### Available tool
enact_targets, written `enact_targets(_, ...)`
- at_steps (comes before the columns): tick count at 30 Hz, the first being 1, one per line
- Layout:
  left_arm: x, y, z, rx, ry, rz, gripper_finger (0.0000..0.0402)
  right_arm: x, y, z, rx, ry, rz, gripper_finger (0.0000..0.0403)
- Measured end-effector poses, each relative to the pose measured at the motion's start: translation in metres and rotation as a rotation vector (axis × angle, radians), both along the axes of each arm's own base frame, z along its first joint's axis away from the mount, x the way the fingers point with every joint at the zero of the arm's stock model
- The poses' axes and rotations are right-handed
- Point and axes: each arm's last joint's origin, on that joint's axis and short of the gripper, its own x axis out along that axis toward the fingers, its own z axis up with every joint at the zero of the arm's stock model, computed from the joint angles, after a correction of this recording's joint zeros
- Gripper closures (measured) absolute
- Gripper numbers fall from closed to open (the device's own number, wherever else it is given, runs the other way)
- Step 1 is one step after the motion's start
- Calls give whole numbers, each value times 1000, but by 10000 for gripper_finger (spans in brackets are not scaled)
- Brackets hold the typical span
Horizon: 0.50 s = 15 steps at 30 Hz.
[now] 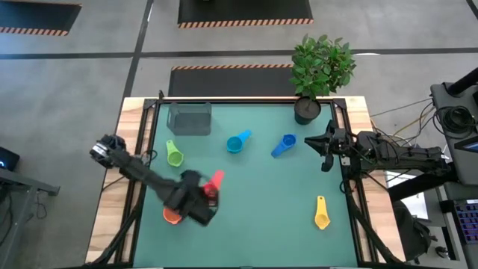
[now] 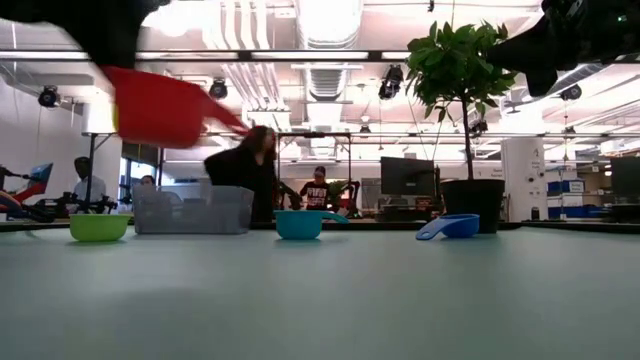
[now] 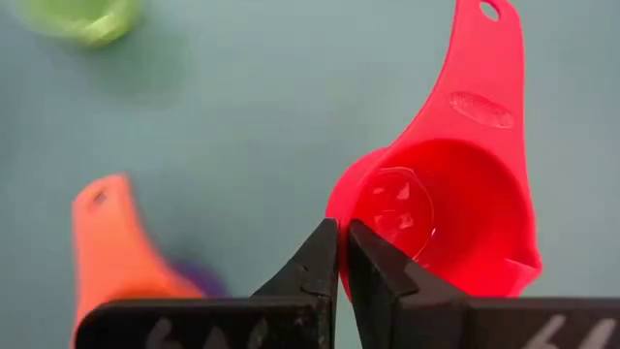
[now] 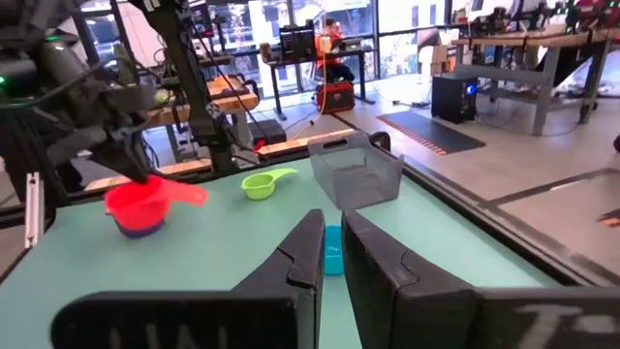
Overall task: Nest measuring cups in basket
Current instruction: Stack the red measuring cup on top of the orange measuring cup
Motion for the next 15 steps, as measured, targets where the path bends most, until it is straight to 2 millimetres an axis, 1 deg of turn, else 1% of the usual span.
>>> enact_targets(3,-19,-18,1,5,2,82,401,0,0,2,-11,-19,0,374)
enact_targets(5,-28,-24,1,-11,51,71,401,0,0,4,-15,-38,1,374)
enact_targets(9,-40,-31,1,-3,113,42,401,0,0,7,-17,-70,0,374)
enact_targets(12,-49,-33,2,36,171,13,401,0,0,7,-11,-73,0,374)
enact_targets(15,-57,-38,3,34,167,-21,402,0,0,7,-5,-74,0,374)
